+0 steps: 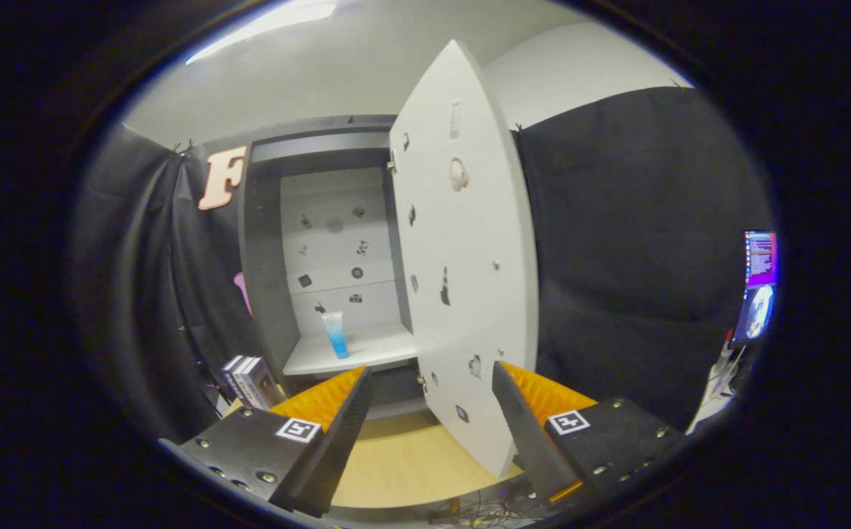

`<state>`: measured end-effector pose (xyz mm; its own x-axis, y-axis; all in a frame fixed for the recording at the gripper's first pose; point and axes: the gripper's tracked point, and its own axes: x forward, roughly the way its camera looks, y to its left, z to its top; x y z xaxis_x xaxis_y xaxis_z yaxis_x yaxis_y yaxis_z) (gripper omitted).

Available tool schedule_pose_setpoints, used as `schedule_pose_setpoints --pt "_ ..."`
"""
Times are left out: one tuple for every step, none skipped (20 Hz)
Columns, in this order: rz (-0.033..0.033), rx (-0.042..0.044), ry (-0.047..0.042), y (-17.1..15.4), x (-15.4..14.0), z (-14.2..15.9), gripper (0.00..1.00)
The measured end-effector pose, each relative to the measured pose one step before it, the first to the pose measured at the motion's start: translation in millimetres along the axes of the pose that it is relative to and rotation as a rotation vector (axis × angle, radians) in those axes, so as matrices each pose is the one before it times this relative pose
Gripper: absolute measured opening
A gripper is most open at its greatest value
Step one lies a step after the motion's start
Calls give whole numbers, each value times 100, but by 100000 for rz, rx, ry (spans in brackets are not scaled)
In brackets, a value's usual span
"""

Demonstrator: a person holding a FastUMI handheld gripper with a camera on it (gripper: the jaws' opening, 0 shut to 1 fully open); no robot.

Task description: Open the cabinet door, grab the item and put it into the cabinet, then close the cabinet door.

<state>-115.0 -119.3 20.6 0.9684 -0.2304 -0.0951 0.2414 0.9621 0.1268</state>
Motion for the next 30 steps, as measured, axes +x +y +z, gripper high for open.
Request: schedule_pose_setpoints --pt "-1671 24 -173 -1518 122 202 97" --pt "-1244 -353 459 -1506 45 46 97" --pt "-1112 -784 919 -1412 449 -252 97" --pt "-680 -996 923 -1293 504 -75 97" --pt "-141 -1038 416 -1225 240 245 97" --pt "-395 -765 -372 -1262 508 299 97" --pt "353 -558 606 -994 541 -10 97" --pt "681 -263 264 -858 612 93 97" --pt "1254 -156 -42 -771 785 190 97" --pt "1533 -381 317 -598 825 178 97" --pt "1641 -499 177 -430 879 -27 97" --pt "1593 -152 -436 -430 688 290 97" --pt "2928 93 239 27 527 151 97" --pt "2289 -123 1207 145 512 -147 97" --pt "1369 -1590 829 -307 292 -387 97" --pt "2155 -876 770 7 443 -252 96" --pt "2057 -337 907 485 453 -258 96" --pt "1907 853 -114 338 266 145 95" --pt "1847 -614 597 227 6 -77 95" --pt "1925 -114 -257 197 -76 137 95" --pt "2615 -321 554 43 -452 -66 95" --pt "3319 493 -84 499 -135 180 95" --pt "3553 991 484 719 -129 -104 95" --pt "3230 1337 502 808 -20 -53 95" --pt "3120 933 440 628 -35 -113 95" --pt "2927 281 914 824 31 -170 95" --pt "2952 -177 289 1012 326 -213 95" --pt "2789 -216 113 1097 419 -109 95" --pt "2413 -395 323 883 640 -166 95" --pt "2056 -252 610 1023 590 -77 95"
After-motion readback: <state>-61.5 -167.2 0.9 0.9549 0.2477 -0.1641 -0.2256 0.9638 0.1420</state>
